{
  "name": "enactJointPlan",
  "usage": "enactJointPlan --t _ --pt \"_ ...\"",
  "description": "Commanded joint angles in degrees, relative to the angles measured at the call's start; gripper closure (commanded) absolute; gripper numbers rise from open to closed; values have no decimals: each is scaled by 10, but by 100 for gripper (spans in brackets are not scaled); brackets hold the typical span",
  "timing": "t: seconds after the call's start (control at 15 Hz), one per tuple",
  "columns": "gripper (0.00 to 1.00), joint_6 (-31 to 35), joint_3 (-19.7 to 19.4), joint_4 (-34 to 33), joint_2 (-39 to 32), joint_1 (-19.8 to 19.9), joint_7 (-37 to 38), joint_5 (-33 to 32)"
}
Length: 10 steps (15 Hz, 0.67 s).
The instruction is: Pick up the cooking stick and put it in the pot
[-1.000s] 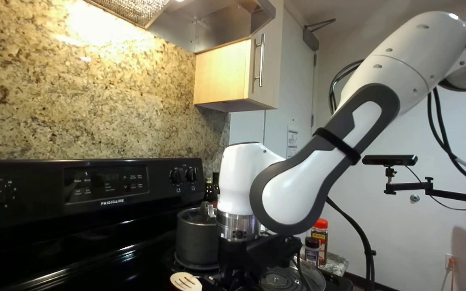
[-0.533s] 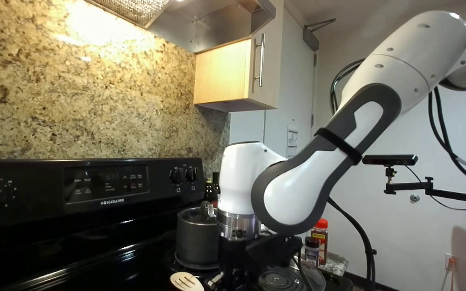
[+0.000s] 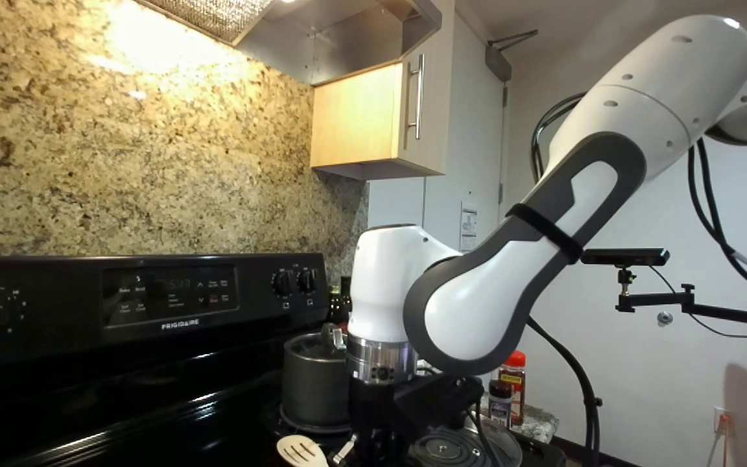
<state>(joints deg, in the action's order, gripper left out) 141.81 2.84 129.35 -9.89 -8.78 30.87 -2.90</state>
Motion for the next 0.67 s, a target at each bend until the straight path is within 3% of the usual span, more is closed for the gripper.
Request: enactJointPlan --t 0.0,0.6 --pt "90 -15 -3 2 7 -2 -4 -12" --pt "90 -82 -10 -3 46 11 -33 -46"
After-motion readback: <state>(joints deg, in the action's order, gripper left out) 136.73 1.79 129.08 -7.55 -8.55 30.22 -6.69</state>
